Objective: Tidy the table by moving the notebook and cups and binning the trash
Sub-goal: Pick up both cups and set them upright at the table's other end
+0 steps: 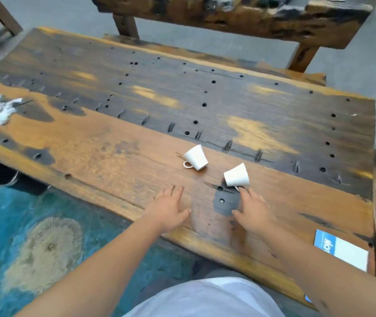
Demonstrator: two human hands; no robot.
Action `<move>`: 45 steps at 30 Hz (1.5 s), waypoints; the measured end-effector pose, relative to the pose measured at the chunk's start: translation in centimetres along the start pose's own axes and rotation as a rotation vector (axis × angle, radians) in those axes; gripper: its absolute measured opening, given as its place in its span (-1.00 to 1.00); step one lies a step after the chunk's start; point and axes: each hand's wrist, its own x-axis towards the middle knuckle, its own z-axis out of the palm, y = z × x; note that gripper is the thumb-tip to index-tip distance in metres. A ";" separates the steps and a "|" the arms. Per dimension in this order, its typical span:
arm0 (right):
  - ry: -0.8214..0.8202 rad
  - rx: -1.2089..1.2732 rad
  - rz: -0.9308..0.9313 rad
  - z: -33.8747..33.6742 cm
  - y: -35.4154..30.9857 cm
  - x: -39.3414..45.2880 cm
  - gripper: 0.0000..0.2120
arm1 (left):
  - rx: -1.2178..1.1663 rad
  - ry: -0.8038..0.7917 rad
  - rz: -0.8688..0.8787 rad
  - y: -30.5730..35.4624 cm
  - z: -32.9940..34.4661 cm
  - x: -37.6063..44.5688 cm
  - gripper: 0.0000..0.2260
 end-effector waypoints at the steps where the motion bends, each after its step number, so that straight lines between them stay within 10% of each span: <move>1: 0.026 0.013 0.014 -0.5 0.4 0.6 -0.35 | -0.003 0.014 0.012 0.3 -0.5 1.0 -0.25; 8: 0.072 0.144 0.111 -3.1 1.9 4.2 -0.40 | -0.030 0.045 0.093 1.1 -3.5 7.3 -0.30; 19: -0.130 -0.135 0.012 -5.3 2.4 10.6 0.05 | 0.226 -0.027 0.349 -0.4 -7.9 20.3 -0.20; 30: -0.278 -0.320 -0.197 -5.7 2.2 14.6 -0.33 | 0.436 -0.346 0.668 -2.3 -8.1 27.4 -0.09; 36: -0.264 -0.129 -0.074 -4.8 1.8 14.0 -0.20 | 0.251 -0.327 0.717 -1.9 -8.0 27.2 -0.31; 45: -0.014 0.138 0.180 -3.4 0.2 13.2 -0.13 | -0.010 -0.269 0.528 -0.1 -5.8 24.0 -0.11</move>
